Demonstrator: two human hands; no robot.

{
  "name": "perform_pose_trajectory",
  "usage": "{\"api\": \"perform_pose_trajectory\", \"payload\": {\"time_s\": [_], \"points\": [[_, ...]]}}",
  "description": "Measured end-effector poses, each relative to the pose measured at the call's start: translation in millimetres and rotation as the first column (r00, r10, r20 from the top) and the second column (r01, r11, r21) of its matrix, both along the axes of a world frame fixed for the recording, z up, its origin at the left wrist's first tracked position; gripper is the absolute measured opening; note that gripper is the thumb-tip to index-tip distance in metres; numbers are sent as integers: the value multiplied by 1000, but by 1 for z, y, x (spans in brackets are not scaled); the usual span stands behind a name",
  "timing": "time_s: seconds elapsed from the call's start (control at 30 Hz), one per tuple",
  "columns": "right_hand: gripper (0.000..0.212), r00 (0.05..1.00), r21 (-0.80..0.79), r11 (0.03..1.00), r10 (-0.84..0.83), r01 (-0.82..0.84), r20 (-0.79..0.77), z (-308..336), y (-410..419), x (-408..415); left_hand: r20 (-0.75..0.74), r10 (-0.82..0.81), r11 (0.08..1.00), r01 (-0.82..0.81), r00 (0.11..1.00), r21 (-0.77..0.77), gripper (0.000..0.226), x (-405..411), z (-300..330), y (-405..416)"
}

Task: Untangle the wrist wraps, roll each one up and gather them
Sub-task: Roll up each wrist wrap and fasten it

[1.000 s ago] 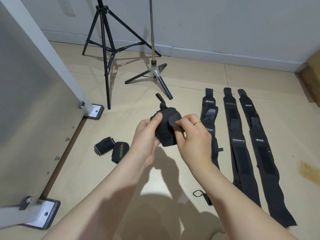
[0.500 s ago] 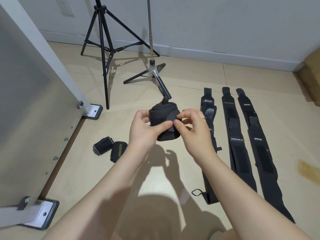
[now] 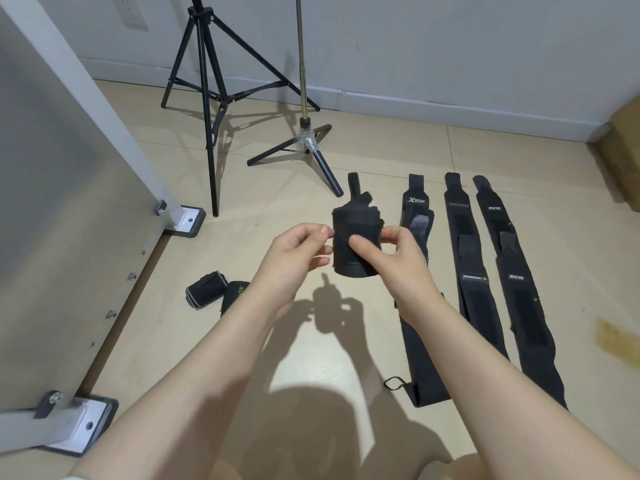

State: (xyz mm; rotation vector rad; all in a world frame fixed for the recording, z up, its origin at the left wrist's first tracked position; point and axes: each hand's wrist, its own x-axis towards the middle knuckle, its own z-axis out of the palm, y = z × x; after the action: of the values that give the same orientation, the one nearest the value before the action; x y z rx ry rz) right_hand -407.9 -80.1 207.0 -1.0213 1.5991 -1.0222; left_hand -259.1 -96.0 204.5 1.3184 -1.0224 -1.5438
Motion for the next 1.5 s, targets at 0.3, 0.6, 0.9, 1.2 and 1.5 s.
{"api": "perform_pose_trajectory", "payload": {"time_s": [0.3, 0.6, 0.9, 1.2, 1.5], "points": [[21, 904, 55, 971, 197, -234, 379, 7, 0, 5, -170, -164, 973, 187, 972, 132, 52, -1, -8, 4], [13, 942, 165, 957, 187, -239, 278, -7, -7, -10, -91, -92, 980, 106, 992, 170, 32, 6, -19, -5], [8, 942, 451, 877, 5, -166, 336, -105, -15, 27, 142, -142, 906, 71, 980, 418, 46, 20, -104, -19], [33, 953, 482, 829, 188, -284, 238, -232, -24, 80, 377, 81, 908, -224, 923, 353, 33, 66, -237, -14], [31, 908, 487, 766, 348, -419, 232, -254, -13, 48, 737, -149, 961, -78, 659, 264, 57, 68, -267, -5]]}}
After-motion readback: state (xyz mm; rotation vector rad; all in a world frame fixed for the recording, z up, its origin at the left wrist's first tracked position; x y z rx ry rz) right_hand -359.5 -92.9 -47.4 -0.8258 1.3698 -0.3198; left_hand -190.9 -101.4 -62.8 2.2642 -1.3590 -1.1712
